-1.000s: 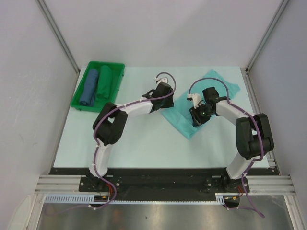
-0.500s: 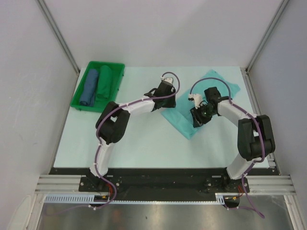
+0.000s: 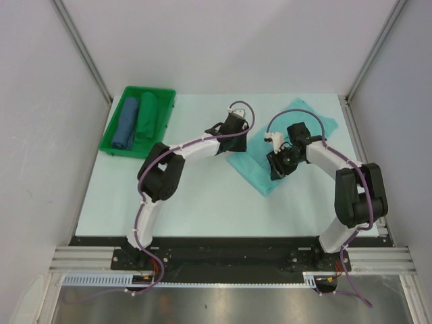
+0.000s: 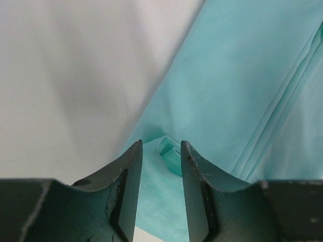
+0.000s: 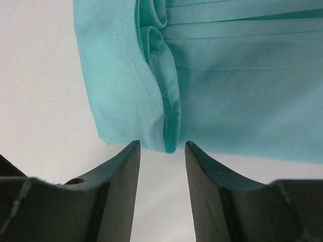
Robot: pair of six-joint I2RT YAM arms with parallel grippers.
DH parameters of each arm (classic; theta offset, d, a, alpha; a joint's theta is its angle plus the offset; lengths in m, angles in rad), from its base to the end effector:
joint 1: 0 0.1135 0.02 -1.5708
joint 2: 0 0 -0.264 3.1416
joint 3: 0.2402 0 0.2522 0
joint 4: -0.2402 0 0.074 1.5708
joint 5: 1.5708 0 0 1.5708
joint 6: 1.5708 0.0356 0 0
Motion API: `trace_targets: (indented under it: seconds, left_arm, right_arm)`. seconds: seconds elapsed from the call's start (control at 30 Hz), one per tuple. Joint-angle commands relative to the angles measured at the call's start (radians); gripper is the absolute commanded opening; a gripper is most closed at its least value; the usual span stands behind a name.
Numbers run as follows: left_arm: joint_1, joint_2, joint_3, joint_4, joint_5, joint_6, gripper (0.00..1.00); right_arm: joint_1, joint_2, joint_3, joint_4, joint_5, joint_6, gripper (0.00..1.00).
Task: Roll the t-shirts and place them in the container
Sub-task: Roll the T-shirt to the center of the board.
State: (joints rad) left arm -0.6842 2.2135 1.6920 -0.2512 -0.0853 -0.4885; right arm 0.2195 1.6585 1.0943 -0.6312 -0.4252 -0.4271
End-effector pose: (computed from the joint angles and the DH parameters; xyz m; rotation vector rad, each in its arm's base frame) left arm 0.3885 -0.3130 0.1784 0.1907 2.3830 -0.4727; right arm 0.3103 0.0843 0.1972 -0.9557 2.5065 0.5227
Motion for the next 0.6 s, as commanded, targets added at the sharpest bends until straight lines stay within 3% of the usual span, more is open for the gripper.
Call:
trace_targets:
  seconds: [0.0, 0.33, 0.47, 0.57]
  left_arm:
    - [-0.014, 0.025, 0.061, -0.028, -0.027, 0.001, 0.41]
    - [-0.028, 0.061, 0.113, -0.077, -0.044, -0.004, 0.34]
    - [-0.029, 0.06, 0.121, -0.079, -0.048, -0.004, 0.21]
    - [-0.029, 0.051, 0.121, -0.076, -0.057, -0.004, 0.05]
  right_arm:
    - [0.012, 0.027, 0.009, -0.015, -0.026, -0.004, 0.47]
    - [0.015, 0.076, 0.009, 0.013, -0.032, 0.014, 0.43]
    - [0.012, 0.069, 0.009, 0.022, -0.027, 0.022, 0.31]
    - [0.004, 0.058, 0.009, 0.025, -0.015, 0.025, 0.2]
